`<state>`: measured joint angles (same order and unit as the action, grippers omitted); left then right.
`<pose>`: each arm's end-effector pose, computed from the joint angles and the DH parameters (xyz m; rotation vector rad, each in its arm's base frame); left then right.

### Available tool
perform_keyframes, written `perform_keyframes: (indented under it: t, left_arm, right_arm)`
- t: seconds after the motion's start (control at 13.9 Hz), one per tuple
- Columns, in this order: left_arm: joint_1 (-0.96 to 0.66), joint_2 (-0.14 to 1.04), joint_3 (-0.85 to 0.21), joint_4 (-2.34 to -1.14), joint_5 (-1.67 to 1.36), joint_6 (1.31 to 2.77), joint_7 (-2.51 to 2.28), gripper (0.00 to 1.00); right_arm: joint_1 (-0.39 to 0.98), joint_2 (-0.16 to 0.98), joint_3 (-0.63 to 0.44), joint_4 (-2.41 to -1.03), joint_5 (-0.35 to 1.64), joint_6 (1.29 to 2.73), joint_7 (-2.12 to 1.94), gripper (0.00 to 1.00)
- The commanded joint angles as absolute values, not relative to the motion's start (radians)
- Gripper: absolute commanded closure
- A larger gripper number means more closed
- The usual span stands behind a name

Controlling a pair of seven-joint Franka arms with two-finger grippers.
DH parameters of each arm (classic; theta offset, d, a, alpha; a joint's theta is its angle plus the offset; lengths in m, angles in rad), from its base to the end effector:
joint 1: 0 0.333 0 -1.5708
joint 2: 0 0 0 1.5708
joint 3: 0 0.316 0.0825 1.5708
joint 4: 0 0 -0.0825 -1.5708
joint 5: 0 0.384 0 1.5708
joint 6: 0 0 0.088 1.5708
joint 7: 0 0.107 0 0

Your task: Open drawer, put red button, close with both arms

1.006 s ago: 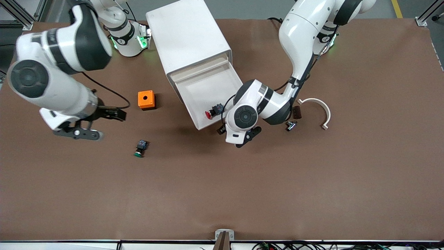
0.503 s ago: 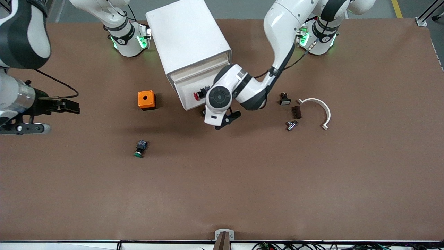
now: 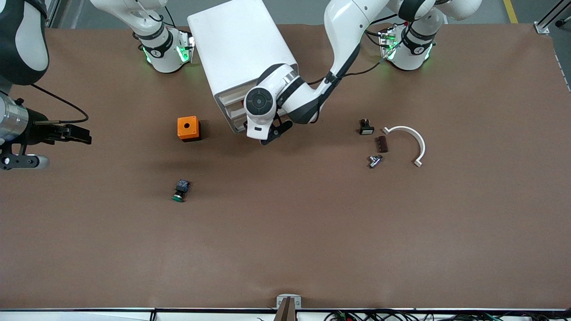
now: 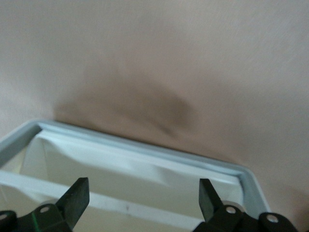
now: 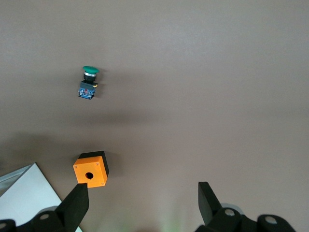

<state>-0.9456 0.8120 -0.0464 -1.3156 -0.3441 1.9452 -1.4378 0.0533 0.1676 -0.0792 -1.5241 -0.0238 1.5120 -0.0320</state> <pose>0.3839 -0.6155 0.2410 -2.8937 -0.9172 0.5898 0.5924 -0.0145 0.5457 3.0971 0.0105 -0.2798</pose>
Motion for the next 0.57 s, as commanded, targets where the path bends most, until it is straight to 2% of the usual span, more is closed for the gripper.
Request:
perform_keyframes:
  t: [0.0,0.29,0.5]
  left_arm:
    - [-0.976,0.799,-0.044,-1.341,-0.36,1.96,-1.48,0.0]
    - [-0.965,0.795,-0.032,-1.345,-0.344,1.953,-1.508,0.0]
    - [-0.875,0.767,0.026,-1.342,-0.289,1.948,-1.482,0.0]
  right_arm:
    - [0.035,0.147,-0.061,-1.529,-0.02,1.519,-0.043,0.0]
    - [0.038,0.152,-0.06,-1.503,-0.034,1.511,-0.029,0.0]
    - [0.035,0.153,-0.058,-1.493,-0.017,1.517,-0.025,0.0]
